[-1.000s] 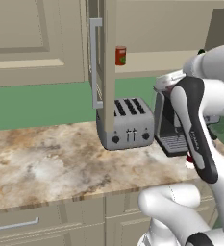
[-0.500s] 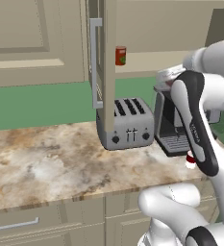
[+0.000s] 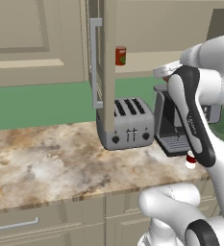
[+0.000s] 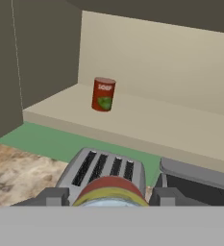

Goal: Pick the cans from the counter and place them in their designated side in the cabinet.

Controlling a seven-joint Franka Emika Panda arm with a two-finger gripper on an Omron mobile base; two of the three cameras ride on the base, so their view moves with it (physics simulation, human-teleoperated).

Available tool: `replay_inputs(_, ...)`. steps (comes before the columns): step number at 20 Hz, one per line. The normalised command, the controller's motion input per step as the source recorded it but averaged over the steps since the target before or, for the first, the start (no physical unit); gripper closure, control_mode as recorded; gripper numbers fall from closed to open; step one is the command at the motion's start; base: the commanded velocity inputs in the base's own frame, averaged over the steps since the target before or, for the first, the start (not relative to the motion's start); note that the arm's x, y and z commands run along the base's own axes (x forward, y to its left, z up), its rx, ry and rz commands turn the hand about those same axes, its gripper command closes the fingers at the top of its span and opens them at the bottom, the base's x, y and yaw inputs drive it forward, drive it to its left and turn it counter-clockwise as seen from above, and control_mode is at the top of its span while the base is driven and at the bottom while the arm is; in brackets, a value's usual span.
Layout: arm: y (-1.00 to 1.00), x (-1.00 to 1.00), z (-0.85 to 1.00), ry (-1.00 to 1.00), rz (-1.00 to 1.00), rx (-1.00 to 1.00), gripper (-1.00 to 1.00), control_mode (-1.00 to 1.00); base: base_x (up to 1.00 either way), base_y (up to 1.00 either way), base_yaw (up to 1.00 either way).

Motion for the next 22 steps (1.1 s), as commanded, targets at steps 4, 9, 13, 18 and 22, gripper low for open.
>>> replay_inputs(4, 0.0, 0.14, 0.05, 0.0, 0.0, 0.0, 1.0, -1.0, 0.0, 0.0, 0.0)
replay_inputs(9, -0.02, 0.08, 0.0, 0.0, 0.0, 0.0, 1.0, -1.0, 0.0, 0.0, 0.0)
replay_inputs(13, -0.01, 0.16, 0.0, 0.0, 0.0, 0.0, 1.0, -1.0, 0.0, 0.0, 0.0)
replay_inputs(18, 0.0, 0.21, 0.0, 0.0, 0.01, 0.0, 1.0, -1.0, 0.0, 0.0, 0.0)
replay_inputs(22, 0.0, 0.18, 0.0, 0.0, 0.04, 0.0, 1.0, -1.0, 0.0, 0.0, 0.0)
